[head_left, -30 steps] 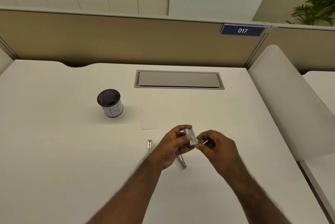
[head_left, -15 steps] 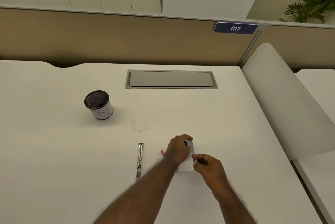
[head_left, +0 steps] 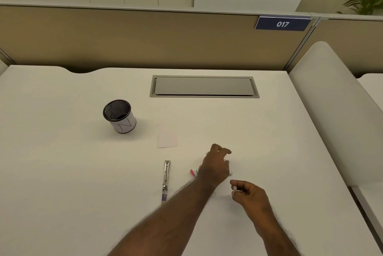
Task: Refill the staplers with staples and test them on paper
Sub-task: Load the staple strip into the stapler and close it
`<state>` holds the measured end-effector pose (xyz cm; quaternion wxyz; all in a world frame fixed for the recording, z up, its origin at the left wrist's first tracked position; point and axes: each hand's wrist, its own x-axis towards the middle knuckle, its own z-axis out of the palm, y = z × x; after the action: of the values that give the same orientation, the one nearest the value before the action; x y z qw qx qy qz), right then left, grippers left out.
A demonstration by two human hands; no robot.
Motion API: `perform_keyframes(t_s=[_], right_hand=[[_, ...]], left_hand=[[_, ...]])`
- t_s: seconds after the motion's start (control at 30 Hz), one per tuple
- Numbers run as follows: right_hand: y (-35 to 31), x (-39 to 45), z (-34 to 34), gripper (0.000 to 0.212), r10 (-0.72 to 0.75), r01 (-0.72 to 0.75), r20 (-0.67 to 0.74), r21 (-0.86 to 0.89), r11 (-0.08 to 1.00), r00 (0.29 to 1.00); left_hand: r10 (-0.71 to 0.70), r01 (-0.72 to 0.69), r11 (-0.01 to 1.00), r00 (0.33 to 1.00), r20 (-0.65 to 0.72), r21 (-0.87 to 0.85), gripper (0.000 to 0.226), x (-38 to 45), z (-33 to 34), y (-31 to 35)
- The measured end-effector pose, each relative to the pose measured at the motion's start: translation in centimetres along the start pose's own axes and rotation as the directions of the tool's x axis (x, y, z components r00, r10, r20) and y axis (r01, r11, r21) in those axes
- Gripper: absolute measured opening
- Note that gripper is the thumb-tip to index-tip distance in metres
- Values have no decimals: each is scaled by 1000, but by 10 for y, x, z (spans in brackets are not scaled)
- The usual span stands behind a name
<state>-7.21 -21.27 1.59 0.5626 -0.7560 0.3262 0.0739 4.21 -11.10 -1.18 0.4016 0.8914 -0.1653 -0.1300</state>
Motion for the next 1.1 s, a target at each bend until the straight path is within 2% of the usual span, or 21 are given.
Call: perform_keyframes(t_s=[0.13,0.2,0.27,0.37,0.53,0.63,0.83,1.1], right_hand=[[-8,-3,9,25,-26,24,60,21,999,998],[-13,-5,19,23,-39,37,106,25,999,994],[-17,-9,34,22,-58,55,145,25,998,988],[-22,-13,63,19,-126,131,146,-25,991,981],[-29,-19,115,19,-308,343,217,-147,928,926],[-32,-17,139,17,-363,420,253,-233,877,897],[-37,-5,162,12,-282,318,187,-207,925,941],[-45,0,170,13,-99,117,229,-66,991,968]], left_hand=[[162,-153,986,970,-179,60,32,-18,-31,0],[210,-181,975,939,-274,126,35,-31,-51,-13],[205,-139,966,927,-313,219,40,-46,-72,-34],[123,-2,938,936,-329,346,50,-66,-99,-71],[-66,203,845,957,-282,494,62,-96,-120,-121],[-150,255,789,962,-227,559,65,-106,-119,-135],[-178,219,762,976,-127,610,63,-115,-111,-136],[-205,144,792,978,35,594,56,-110,-97,-148]])
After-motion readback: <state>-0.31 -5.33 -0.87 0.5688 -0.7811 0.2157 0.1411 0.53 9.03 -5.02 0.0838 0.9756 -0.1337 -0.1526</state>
